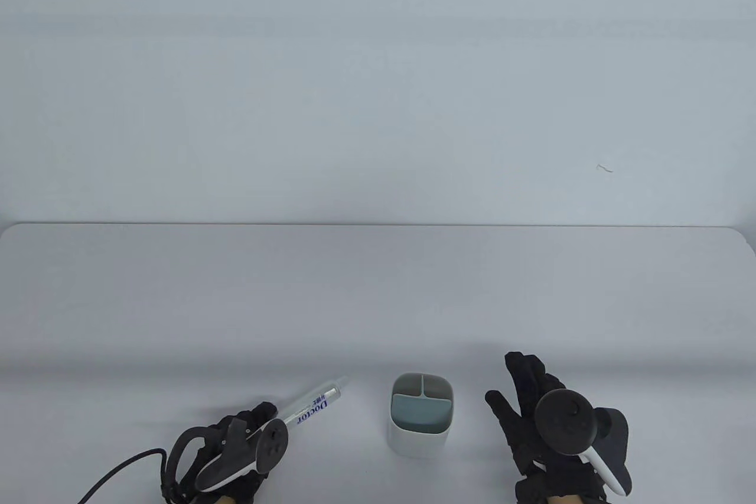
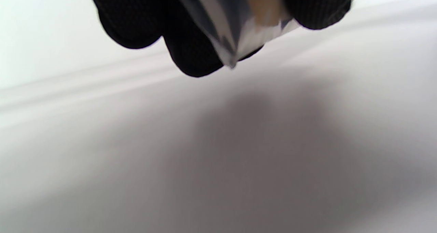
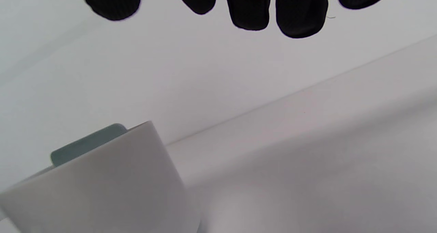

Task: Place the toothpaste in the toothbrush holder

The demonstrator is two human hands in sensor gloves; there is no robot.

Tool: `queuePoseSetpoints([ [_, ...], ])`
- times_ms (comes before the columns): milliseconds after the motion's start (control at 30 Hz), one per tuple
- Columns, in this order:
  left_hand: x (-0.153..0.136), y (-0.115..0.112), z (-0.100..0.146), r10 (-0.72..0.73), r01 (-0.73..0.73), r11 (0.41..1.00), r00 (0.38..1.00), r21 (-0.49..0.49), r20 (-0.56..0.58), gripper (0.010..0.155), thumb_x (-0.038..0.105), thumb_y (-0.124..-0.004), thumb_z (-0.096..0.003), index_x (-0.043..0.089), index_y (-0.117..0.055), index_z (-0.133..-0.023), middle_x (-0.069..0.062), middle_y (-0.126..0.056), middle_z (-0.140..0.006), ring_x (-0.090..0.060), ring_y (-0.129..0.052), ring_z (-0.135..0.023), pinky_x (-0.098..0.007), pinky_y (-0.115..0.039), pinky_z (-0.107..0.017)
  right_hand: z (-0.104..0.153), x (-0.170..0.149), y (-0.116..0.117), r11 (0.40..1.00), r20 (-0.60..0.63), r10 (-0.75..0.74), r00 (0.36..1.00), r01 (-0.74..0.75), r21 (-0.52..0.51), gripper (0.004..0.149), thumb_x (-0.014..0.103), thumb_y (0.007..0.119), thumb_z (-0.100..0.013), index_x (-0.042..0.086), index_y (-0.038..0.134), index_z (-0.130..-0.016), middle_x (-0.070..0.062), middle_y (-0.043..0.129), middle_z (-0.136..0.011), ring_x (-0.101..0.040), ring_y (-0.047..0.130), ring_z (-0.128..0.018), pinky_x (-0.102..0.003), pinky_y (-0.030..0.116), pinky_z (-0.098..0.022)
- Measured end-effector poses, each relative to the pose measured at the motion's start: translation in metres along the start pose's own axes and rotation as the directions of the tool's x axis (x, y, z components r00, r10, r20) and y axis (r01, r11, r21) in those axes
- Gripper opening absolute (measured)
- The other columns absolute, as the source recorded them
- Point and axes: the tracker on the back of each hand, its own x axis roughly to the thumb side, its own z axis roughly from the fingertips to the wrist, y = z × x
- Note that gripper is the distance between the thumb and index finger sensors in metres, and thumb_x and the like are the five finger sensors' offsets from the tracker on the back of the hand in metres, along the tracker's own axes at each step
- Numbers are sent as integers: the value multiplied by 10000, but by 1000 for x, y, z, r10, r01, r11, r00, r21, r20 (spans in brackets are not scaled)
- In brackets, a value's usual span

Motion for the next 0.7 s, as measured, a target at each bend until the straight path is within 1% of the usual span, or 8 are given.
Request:
queuePoseSetpoints([
  [167,5,20,7,72,-74,992,997,106,28,575,430,-653,-570,218,-434,-1058,-80,-740,-1002,-360,-882,-703,-484,-777,-600,3,8,4,997,49,-72,996,71,8,680,553,585,-611,193,395,-1157,-186,516,-1215,-552,625,-1031,-709,466,-678],
  [267,9,35,13,101,-111,978,993,177,65,574,430,-654,-570,219,-435,-1057,-79,-741,-1002,-360,-883,-703,-485,-777,-600,5,16,8,988,96,-152,984,151,16,668,546,590,-610,196,418,-1151,-176,555,-1201,-537,649,-1023,-705,476,-677],
  [400,14,52,23,136,-164,948,984,274,117,573,428,-656,-570,218,-439,-1056,-79,-742,-1002,-361,-886,-701,-487,-777,-598,10,29,15,968,163,-252,954,250,37,655,536,597,-609,198,435,-1146,-157,602,-1181,-513,682,-1009,-700,482,-678],
  [467,19,62,30,151,-193,925,977,328,149,574,428,-656,-570,213,-440,-1057,-82,-743,-1001,-363,-886,-700,-488,-778,-597,13,39,21,950,203,-313,928,302,80,648,530,602,-609,198,446,-1143,-155,614,-1174,-506,693,-1004,-699,484,-678],
  [600,29,73,40,210,-277,892,954,357,214,574,427,-652,-572,207,-437,-1057,-82,-740,-1003,-363,-885,-700,-488,-777,-598,19,56,30,925,267,-379,886,351,148,636,523,606,-608,197,470,-1137,-146,627,-1166,-497,702,-999,-699,483,-678],
  [700,38,80,48,267,-357,860,924,365,276,575,425,-653,-573,203,-438,-1058,-86,-743,-1001,-365,-886,-698,-490,-777,-596,24,68,36,919,306,-390,869,343,196,629,521,609,-608,202,478,-1134,-142,633,-1164,-492,708,-997,-695,486,-679],
])
